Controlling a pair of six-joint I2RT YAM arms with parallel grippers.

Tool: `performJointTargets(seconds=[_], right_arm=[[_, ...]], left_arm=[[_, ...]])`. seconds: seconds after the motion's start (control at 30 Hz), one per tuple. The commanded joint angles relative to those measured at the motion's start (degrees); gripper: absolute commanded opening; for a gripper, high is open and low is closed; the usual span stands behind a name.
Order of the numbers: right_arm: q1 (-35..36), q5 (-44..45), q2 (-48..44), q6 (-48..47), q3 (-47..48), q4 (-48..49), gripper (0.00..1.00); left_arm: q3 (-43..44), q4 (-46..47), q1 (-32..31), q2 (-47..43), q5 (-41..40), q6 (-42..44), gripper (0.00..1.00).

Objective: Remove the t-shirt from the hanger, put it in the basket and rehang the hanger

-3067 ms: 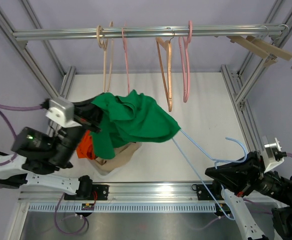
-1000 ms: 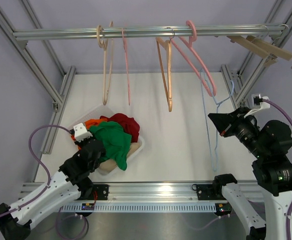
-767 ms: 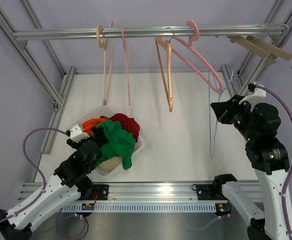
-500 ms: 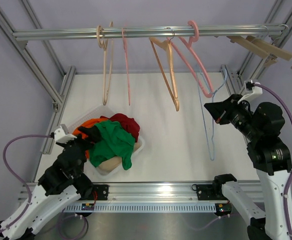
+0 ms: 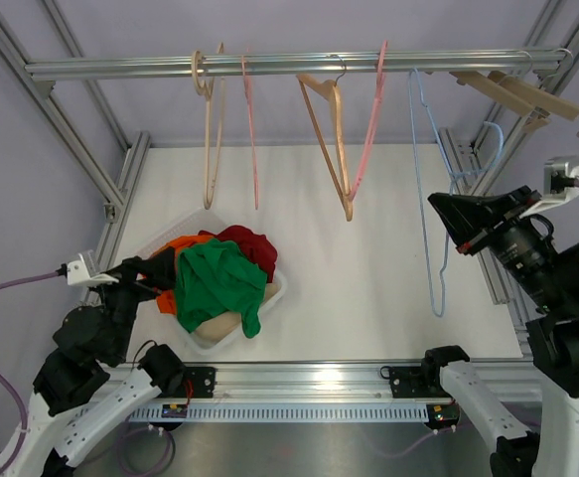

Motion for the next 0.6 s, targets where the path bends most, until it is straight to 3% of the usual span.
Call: performJointTargets(seconds=[0.0,0.2,0.4,0.57], right_arm=[[0.3,6.9,4.4,-3.1,-0.3,-3.1,0.00],[0.2,9.0,10.3,-3.4,-2.3,-2.0,0.00],[0.2,18.6,17.1,-4.3,-0.4,0.7,0.00],[0.2,16.3,28.3,-5.9,5.5,2.1,0.00]], left_arm=[[2.5,-0.7,0.0,-3.3,5.5,7.1,0.99],[2.8,-1.7,0.0,-3.9,12.8,12.6,0.99],[-1.1,-1.5,0.0,-5.9,11.3,14.7,0.99],[-1.4,-1.4,0.0,-8.4,8.6,16.0,0.99]])
